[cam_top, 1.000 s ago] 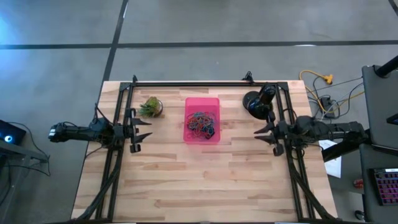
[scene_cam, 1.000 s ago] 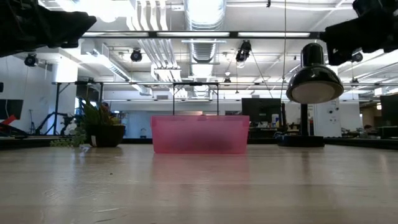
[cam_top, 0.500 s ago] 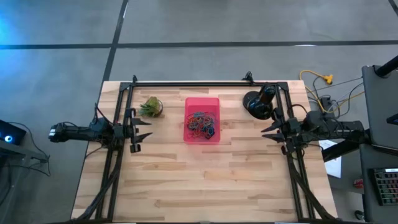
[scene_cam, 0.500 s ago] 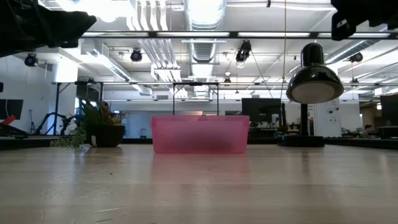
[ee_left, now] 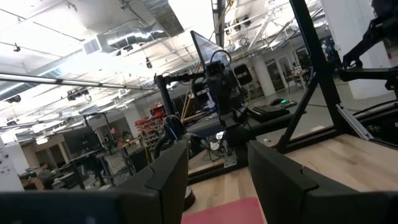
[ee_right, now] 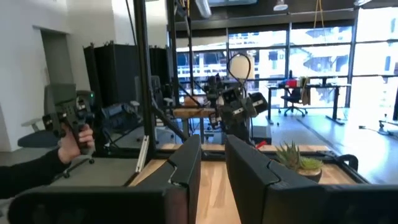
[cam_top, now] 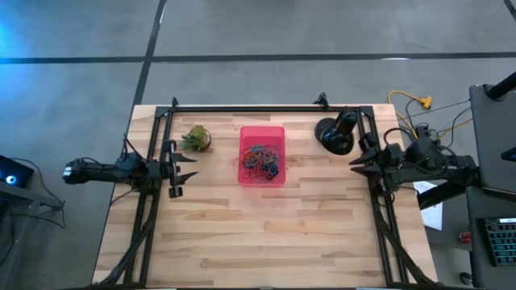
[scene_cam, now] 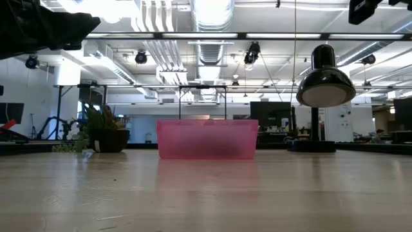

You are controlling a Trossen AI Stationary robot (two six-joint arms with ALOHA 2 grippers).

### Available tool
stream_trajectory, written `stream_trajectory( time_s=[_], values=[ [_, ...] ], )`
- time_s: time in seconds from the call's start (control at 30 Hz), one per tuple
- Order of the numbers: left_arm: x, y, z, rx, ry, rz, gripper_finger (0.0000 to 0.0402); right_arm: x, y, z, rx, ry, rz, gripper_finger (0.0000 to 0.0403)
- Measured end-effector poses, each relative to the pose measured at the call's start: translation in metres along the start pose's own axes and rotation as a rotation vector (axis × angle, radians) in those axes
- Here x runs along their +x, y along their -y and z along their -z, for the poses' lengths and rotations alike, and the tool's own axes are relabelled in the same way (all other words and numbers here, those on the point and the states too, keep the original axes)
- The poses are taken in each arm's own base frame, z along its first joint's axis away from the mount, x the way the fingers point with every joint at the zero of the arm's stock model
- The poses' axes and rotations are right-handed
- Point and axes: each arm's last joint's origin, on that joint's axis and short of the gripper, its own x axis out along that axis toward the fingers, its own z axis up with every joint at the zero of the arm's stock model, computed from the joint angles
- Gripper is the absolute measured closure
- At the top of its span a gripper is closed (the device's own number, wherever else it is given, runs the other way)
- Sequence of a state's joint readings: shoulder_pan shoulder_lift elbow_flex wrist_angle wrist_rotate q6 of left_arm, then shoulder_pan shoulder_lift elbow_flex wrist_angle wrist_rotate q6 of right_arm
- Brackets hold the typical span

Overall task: Pick and place rubber bands into bin
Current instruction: Return to Home Position

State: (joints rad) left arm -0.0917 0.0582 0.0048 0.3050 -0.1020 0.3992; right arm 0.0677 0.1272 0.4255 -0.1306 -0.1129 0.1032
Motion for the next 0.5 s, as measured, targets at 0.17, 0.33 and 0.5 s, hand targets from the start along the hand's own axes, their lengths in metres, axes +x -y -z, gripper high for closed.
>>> stream_trajectory(
  time_s=[0.17, 0.33, 0.5],
  values=[
    [0.0, 0.0, 0.0, 0.0, 0.0, 0.0, 0.0249, -0.0012, -0.0006, -0.0043, -0.001, 0.013, -0.001, 0.0335],
    [0.0, 0.0, 0.0, -0.001, 0.0, 0.0, 0.0249, -0.0019, -0.0005, -0.0045, -0.006, -0.002, 0.006, 0.0335],
    [-0.0001, -0.0009, -0.0022, -0.074, 0.023, -0.008, 0.0249, -0.0069, 0.0018, -0.0089, 0.012, -0.077, 0.127, 0.0335]
  ],
)
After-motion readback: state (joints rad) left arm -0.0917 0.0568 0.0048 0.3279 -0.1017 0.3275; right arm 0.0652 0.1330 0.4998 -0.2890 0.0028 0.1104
